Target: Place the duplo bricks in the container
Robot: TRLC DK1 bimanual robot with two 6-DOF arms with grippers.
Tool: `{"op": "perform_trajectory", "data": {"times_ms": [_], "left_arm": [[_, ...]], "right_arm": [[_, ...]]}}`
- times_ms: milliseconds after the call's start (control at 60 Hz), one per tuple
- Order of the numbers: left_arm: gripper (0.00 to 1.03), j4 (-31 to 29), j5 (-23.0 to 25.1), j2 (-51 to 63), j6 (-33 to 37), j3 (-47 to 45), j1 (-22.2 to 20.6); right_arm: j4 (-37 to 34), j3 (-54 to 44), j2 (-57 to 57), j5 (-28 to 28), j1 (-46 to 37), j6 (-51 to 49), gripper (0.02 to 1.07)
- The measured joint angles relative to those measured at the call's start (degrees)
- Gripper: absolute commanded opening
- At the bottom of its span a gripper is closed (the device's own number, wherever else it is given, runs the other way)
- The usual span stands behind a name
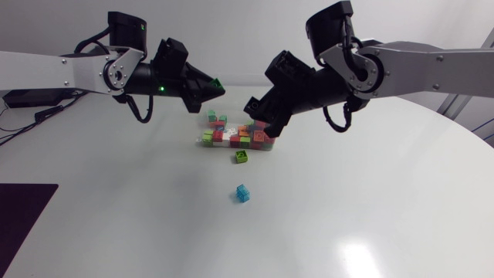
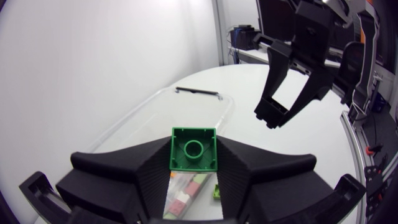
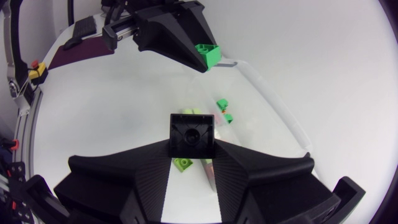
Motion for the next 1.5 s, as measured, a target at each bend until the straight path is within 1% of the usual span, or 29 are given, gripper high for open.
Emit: {"op": "perform_trajectory", "data": {"times_ms": [100,233,350,467,533,550,567,583,617,633,650,667,683,717,767,833,933,1017,1100,1217,1300,1400,1500], "left_arm": [[0.18,2.3,-2.0,3.8,-5.7,5.8,0.0],[0.18,5.3,-5.6,8.9,-11.0,11.6,0.0],[0.18,6.2,-9.0,12.9,-13.2,14.9,-0.4],[0.18,6.2,-11.3,16.0,-14.6,17.6,-0.8],[0.20,6.2,-12.6,17.3,-14.8,18.9,-1.2],[0.22,6.2,-13.0,17.7,-15.2,19.3,-1.2],[0.28,6.2,-13.2,17.9,-15.4,19.6,-1.3],[0.33,6.2,-13.4,18.3,-15.8,20.1,-1.4],[0.47,6.2,-14.0,18.8,-16.0,20.7,-1.5],[0.52,6.2,-14.3,18.9,-16.1,21.0,-1.5],[0.55,6.2,-14.5,19.1,-16.2,21.2,-1.5],[0.63,6.2,-14.5,19.1,-16.3,21.2,-1.5],[0.68,6.2,-14.7,19.1,-16.4,21.2,-1.5],[0.77,6.2,-14.8,19.1,-16.6,21.2,-1.4],[0.84,6.2,-14.9,19.1,-16.8,21.2,-1.4],[0.87,6.7,-15.0,18.7,-16.8,20.8,-1.2],[0.87,9.0,-15.2,15.3,-16.8,15.9,-0.4],[0.87,11.5,-15.3,9.7,-16.8,9.1,0.5],[0.86,12.4,-14.5,3.3,-16.5,3.0,1.2],[0.86,13.5,-11.8,-7.3,-13.7,-6.8,1.9],[0.86,13.7,-9.5,-12.6,-10.9,-12.4,2.1],[0.86,12.9,-7.5,-14.8,-7.4,-17.5,2.5],[0.86,10.0,-6.4,-14.7,-3.3,-20.9,3.0]], "right_arm": [[2.8,2.3,2.8,0.8,-1.4,2.8,0.28],[6.1,4.7,6.7,2.5,-2.7,5.8,0.28],[7.4,6.7,9.5,3.2,-3.4,7.3,0.28],[7.8,10.0,12.2,4.2,-3.8,8.6,0.28],[8.0,12.1,13.8,5.1,-3.9,9.2,0.29],[8.1,12.7,14.3,5.7,-3.9,9.4,0.29],[8.3,13.2,14.7,6.0,-3.9,9.5,0.30],[8.8,13.8,15.2,6.4,-3.9,9.7,0.35],[9.4,14.7,16.0,7.1,-3.9,9.9,0.53],[9.5,15.1,16.5,7.2,-3.9,9.9,0.62],[9.5,15.7,17.0,7.4,-3.9,9.9,0.76],[9.5,16.0,17.3,7.6,-3.9,9.9,0.86],[9.5,16.2,17.6,7.7,-3.9,9.9,0.95],[9.5,16.5,18.1,8.2,-3.9,10.0,1.01],[9.5,16.6,18.4,8.4,-3.9,10.1,1.02],[9.4,16.6,18.5,8.4,-3.9,10.1,1.02],[9.5,16.2,17.5,8.4,-3.9,10.1,1.02],[9.4,13.9,14.8,8.3,-3.9,10.0,1.02],[8.9,11.1,11.0,7.0,-3.9,9.6,1.02],[8.4,4.3,3.0,5.4,-3.2,7.4,1.02],[6.2,-1.0,-2.5,4.0,-1.6,4.7,1.02],[3.6,-6.5,-6.3,3.8,1.2,0.8,1.02],[0.6,-11.3,-7.7,3.8,4.4,-3.3,1.02]]}}
